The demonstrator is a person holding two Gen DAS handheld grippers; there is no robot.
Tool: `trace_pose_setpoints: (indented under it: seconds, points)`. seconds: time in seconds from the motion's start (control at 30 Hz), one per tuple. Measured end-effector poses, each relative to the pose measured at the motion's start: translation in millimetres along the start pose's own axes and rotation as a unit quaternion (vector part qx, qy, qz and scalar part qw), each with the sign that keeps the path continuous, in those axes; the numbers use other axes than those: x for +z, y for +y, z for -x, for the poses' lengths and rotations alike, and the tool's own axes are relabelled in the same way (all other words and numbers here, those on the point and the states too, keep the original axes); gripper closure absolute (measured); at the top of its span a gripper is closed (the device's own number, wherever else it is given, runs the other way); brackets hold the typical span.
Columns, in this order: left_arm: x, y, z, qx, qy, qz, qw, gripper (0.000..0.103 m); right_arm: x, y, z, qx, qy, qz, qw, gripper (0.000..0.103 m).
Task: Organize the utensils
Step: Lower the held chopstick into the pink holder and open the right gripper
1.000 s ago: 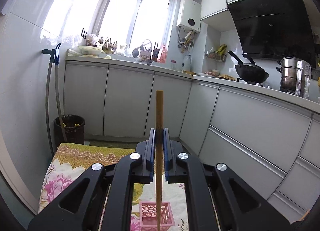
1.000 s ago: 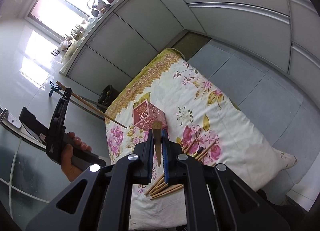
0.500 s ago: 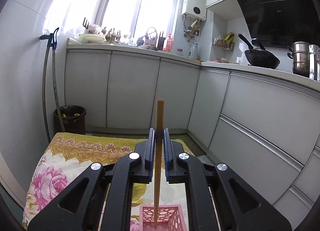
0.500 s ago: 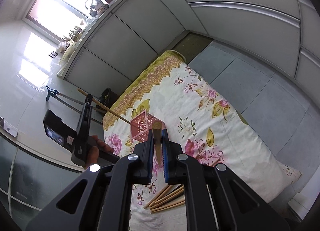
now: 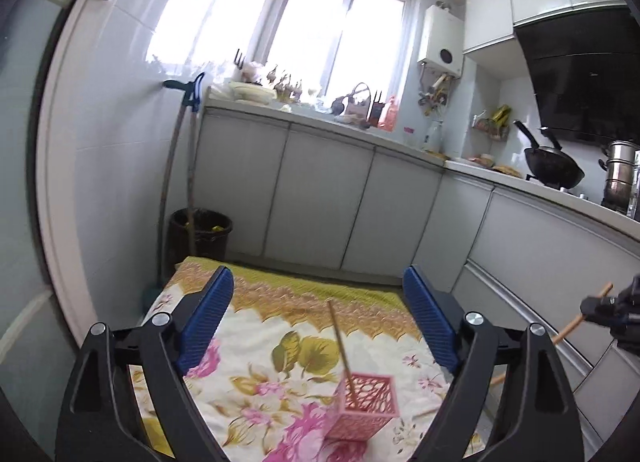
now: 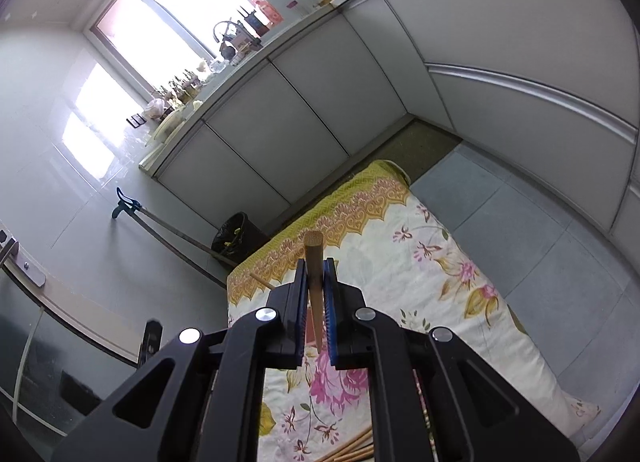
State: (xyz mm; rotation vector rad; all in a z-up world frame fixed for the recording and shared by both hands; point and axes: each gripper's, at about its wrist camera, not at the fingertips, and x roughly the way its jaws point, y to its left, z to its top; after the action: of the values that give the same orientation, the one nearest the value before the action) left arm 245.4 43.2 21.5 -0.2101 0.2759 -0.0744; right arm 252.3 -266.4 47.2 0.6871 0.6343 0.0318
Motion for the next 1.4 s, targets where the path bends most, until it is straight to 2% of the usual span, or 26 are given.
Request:
trace_pose_setpoints:
  seconds: [0.1, 0.2, 0.37, 0.6, 0.8, 0.9, 0.93, 1.0, 1.2, 1.4]
  points:
    - [-9, 14, 5, 0.042, 0.047, -0.016, 0.9979, 0.019, 6, 17, -19, -0.008, -0.002, 0.021, 1.0, 0.095]
    - [-14, 24, 4, 0.044, 0.088, -0.018, 0.995, 0.01, 7, 29, -39, -0.017, -0.002, 0.038, 0.999, 0.095]
    - [-19, 37, 8, 0.064, 0.071, -0.027, 0.995, 0.009, 2, 43, -84, -0.054, 0.016, 0.069, 0.996, 0.095]
    - [-25, 43, -2, 0.066, 0.086, -0.028, 0.9937, 0.009, -27, 61, -134, -0.102, 0.035, 0.137, 0.985, 0.095]
    - [-25, 47, -3, 0.064, 0.092, -0.021, 0.9935, 0.008, -47, 76, -151, -0.114, 0.044, 0.18, 0.976, 0.095]
    - [-23, 47, -1, 0.068, 0.089, -0.02, 0.9935, 0.007, -49, 83, -149, -0.104, 0.046, 0.185, 0.976, 0.093]
    - [-23, 47, -1, 0.069, 0.09, -0.021, 0.9933, 0.007, -49, 85, -146, -0.099, 0.045, 0.185, 0.977, 0.089]
    - [-23, 47, -1, 0.071, 0.091, -0.019, 0.9931, 0.007, -47, 88, -136, -0.079, 0.033, 0.179, 0.98, 0.054]
    - [-21, 47, 2, 0.068, 0.089, -0.021, 0.9934, 0.007, -43, 88, -92, -0.034, -0.016, 0.146, 0.989, 0.027]
    - [-23, 40, 8, 0.06, 0.093, -0.035, 0.9933, 0.007, -58, 54, -36, -0.017, -0.062, 0.091, 0.994, 0.013]
